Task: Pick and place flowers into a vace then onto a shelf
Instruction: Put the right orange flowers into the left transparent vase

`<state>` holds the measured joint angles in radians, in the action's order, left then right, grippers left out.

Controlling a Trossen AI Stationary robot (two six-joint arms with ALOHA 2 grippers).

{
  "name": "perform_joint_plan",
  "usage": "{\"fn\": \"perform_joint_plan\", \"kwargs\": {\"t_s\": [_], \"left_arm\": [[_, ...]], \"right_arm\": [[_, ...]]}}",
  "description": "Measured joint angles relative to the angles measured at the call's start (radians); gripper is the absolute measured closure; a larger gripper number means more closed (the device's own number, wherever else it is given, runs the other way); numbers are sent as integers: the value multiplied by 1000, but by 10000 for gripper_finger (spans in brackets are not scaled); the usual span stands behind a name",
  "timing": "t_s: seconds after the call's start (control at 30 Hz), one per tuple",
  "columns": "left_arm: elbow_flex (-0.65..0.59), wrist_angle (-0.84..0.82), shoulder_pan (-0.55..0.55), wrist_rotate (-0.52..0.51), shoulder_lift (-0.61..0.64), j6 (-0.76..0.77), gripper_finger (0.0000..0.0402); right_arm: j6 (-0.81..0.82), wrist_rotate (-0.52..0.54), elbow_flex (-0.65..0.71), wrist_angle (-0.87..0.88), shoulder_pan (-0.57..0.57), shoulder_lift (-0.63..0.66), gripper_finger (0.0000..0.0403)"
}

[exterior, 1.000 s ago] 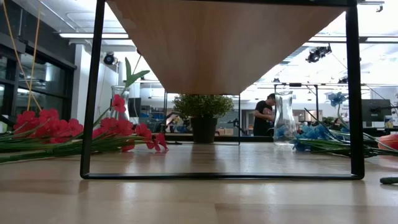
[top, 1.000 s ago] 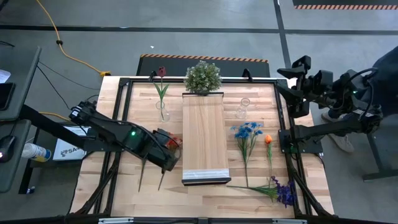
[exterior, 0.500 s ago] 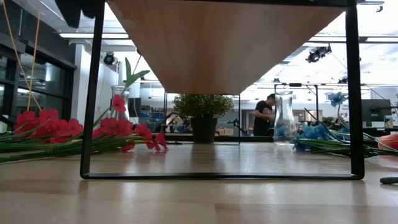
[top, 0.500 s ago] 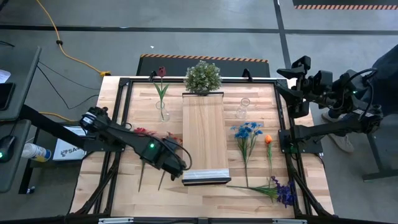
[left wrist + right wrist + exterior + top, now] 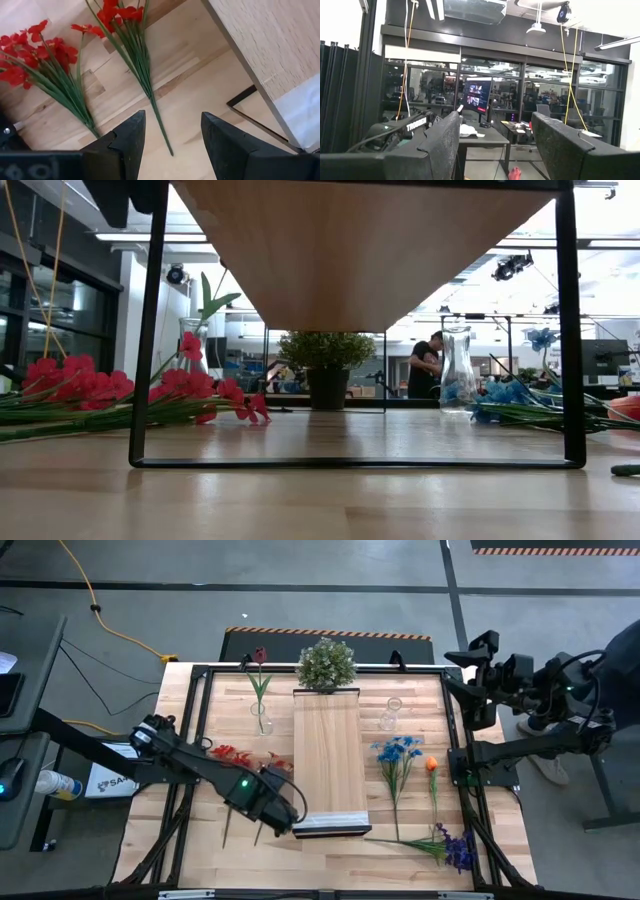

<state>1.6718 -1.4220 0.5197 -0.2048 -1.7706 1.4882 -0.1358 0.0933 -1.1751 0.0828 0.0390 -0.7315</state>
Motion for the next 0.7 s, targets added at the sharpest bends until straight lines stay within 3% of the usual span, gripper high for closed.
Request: {"fn": "perform_joint_plan", "kwargs": {"t_s": [0.7], "left_arm": [[-3,-13,33,27,0,40,176]], "right_arm": [[3,0,0,2,0,0,167]]}}
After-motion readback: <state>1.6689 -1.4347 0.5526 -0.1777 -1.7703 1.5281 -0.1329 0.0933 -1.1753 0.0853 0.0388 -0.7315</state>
